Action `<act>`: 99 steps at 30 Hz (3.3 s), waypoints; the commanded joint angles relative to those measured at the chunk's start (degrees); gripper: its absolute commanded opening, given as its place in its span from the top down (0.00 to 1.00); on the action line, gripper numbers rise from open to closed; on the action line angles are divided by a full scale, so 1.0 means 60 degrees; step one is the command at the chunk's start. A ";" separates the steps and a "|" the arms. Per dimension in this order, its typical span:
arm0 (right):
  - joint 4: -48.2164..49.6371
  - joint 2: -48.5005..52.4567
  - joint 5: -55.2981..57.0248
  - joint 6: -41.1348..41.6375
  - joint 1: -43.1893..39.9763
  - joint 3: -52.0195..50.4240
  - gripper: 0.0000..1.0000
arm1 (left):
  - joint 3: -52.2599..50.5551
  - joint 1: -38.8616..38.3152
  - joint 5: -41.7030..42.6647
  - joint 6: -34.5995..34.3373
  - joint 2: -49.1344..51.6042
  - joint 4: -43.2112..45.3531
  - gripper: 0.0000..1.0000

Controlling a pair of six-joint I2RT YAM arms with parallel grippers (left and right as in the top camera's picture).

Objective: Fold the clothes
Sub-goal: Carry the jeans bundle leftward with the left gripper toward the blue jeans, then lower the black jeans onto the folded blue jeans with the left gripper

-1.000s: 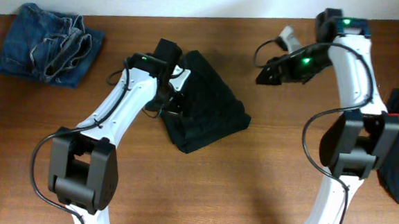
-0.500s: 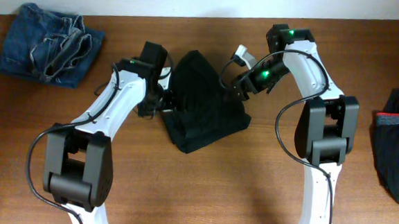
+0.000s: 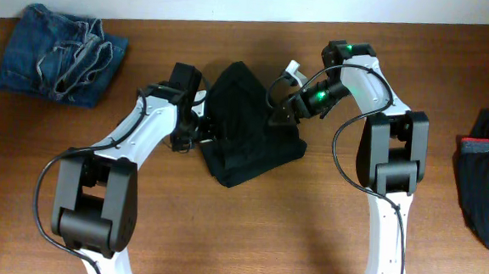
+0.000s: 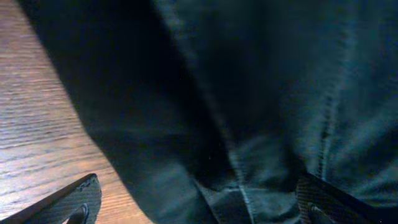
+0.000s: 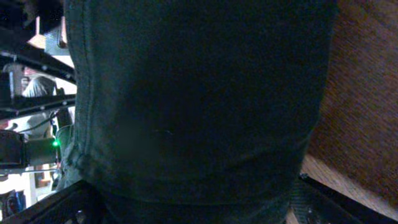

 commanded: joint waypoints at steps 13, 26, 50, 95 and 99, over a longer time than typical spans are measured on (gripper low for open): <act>-0.0022 0.0229 -0.0546 -0.0164 0.0058 -0.0051 0.01 | -0.3581 0.0484 0.3457 -0.1902 0.0091 0.5490 0.01; -0.0047 0.0229 -0.0692 -0.0164 0.0069 -0.0051 0.01 | -0.3687 0.0193 0.3136 -0.2160 0.0087 0.6109 0.40; 0.0692 0.0229 0.0237 0.4022 -0.3111 -0.0543 0.01 | 0.3934 0.1093 -0.1993 0.1978 0.0062 0.0182 0.99; 0.3115 0.0229 0.0186 0.3912 -0.1282 -0.3384 0.01 | 0.4564 0.5479 -0.0270 -0.1949 0.1559 0.6036 0.99; 0.3093 0.0229 0.0211 0.3912 -0.1282 -0.3384 0.01 | 0.4564 0.5723 -0.0047 -0.2404 0.2149 0.6065 0.99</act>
